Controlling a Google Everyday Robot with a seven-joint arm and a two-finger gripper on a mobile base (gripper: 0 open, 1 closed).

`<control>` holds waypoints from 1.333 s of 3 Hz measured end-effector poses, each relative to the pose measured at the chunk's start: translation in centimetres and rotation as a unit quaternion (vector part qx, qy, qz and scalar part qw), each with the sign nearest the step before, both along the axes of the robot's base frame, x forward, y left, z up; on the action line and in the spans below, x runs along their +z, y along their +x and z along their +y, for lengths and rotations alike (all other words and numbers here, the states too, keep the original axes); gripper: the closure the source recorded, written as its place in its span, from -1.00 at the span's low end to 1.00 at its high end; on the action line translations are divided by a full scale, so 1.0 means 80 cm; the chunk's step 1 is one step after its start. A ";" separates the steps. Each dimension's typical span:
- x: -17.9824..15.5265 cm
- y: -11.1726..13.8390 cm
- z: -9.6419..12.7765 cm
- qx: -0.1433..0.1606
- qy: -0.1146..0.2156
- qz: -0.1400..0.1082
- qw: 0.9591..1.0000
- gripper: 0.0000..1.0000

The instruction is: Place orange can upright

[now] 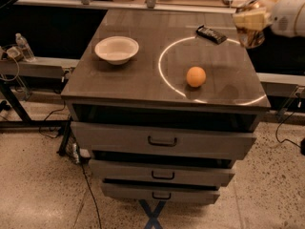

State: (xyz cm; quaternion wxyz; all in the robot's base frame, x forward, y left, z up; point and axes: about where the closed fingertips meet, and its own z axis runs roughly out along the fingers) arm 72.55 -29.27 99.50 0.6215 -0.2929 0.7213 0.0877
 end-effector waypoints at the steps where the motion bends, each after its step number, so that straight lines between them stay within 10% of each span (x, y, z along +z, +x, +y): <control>1: -0.106 0.000 0.083 0.061 0.064 -0.007 0.996 1.00; 4: -0.113 0.007 0.115 0.089 0.080 -0.012 0.993 1.00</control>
Offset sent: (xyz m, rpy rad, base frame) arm 0.0225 0.1583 -0.1389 0.2772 -0.0867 0.3428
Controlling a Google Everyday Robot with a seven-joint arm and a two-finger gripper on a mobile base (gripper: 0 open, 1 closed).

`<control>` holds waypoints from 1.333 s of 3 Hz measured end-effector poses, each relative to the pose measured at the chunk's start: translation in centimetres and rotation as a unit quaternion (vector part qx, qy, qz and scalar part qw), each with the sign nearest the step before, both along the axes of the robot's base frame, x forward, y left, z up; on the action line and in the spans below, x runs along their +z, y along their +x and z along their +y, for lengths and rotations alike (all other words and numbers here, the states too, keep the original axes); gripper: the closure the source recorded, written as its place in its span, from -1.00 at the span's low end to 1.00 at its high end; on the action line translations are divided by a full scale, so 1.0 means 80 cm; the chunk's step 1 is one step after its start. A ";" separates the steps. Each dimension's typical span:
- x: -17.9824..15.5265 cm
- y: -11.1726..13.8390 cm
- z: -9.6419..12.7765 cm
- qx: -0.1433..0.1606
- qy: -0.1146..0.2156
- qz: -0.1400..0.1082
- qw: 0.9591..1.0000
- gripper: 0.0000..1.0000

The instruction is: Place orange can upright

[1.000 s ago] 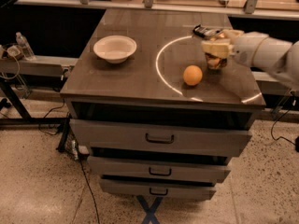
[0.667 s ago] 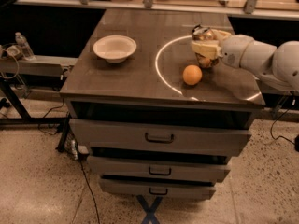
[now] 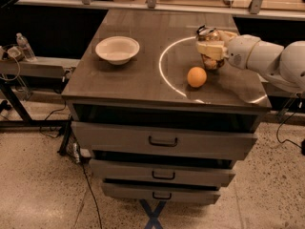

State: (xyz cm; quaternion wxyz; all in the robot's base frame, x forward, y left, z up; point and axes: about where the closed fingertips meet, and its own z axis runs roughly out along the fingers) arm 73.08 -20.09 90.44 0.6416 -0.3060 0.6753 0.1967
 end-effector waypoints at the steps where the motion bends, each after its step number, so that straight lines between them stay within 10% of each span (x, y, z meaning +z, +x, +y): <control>1: 0.000 0.000 0.000 0.000 0.000 0.000 1.000 1.00; 3: 0.000 0.000 0.000 0.000 0.000 0.000 1.000 0.94; 4: 0.000 0.000 0.000 0.000 0.000 0.000 1.000 0.48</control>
Offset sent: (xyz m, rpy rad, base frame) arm -0.0031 -0.0493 0.0594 0.0609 -0.1036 -0.0744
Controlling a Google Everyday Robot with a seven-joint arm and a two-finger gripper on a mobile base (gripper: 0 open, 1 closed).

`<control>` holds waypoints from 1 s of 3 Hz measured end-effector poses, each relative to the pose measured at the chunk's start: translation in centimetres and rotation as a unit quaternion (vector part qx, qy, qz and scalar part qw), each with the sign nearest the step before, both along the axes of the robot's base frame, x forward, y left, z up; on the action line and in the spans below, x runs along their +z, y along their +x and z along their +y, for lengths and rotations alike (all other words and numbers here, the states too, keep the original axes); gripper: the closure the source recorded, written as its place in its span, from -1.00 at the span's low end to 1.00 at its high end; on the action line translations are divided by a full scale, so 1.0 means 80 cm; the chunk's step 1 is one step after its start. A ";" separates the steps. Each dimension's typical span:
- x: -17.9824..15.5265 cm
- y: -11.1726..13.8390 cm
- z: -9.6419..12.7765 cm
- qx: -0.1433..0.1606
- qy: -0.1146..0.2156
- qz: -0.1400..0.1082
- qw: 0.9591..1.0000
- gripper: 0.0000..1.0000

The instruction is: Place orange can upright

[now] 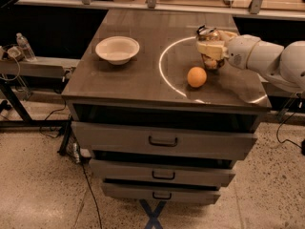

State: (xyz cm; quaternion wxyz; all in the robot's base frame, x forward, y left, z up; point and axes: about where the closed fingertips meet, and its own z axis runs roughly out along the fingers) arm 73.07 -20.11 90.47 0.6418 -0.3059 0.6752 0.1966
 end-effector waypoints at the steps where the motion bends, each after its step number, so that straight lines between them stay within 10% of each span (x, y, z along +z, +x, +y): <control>1: 0.033 -0.020 -0.051 -0.025 0.017 -0.031 0.999 0.01; 2: 0.069 -0.045 -0.109 -0.058 0.030 -0.066 0.996 -0.45; 3: 0.081 -0.064 -0.145 -0.082 0.057 -0.085 0.991 -0.43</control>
Offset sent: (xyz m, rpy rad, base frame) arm -0.0660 -0.1545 0.0901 0.0909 -0.2203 -0.2095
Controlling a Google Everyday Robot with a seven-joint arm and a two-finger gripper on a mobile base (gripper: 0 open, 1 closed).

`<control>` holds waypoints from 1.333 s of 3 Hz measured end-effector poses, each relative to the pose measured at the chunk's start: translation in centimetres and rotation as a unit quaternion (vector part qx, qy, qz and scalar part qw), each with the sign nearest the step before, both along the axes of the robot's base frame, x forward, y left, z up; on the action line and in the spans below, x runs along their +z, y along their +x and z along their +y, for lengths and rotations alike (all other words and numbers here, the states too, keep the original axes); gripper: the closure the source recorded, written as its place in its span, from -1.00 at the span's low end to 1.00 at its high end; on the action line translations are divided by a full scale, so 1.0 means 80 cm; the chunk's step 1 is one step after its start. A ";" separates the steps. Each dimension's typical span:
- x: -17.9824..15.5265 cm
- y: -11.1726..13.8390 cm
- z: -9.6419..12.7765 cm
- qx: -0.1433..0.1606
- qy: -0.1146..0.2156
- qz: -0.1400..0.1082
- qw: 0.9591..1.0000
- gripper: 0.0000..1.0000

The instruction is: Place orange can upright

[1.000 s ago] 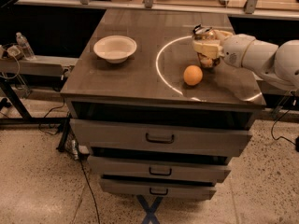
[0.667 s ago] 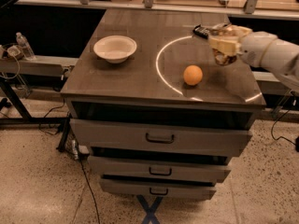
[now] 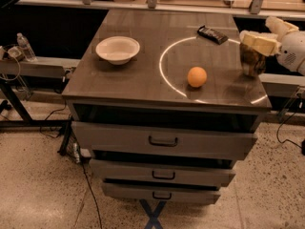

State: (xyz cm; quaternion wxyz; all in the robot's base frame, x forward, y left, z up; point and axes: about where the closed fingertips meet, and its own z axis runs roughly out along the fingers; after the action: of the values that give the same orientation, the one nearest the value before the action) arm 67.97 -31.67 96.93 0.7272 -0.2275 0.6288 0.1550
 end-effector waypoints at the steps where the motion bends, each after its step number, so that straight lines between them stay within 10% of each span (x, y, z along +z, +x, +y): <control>1: -0.007 0.004 0.013 0.013 0.070 -0.012 0.997 0.19; 3: -0.022 0.008 0.022 0.016 0.129 -0.003 0.991 1.00; 4: -0.022 0.015 0.030 0.019 0.116 0.018 0.993 0.53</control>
Offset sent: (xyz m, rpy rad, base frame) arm 0.0100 0.0224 -0.0183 0.3097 -0.0219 0.0611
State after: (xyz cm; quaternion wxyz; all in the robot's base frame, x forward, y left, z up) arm 69.20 -29.30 95.15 0.7341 -0.1506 0.6155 0.2443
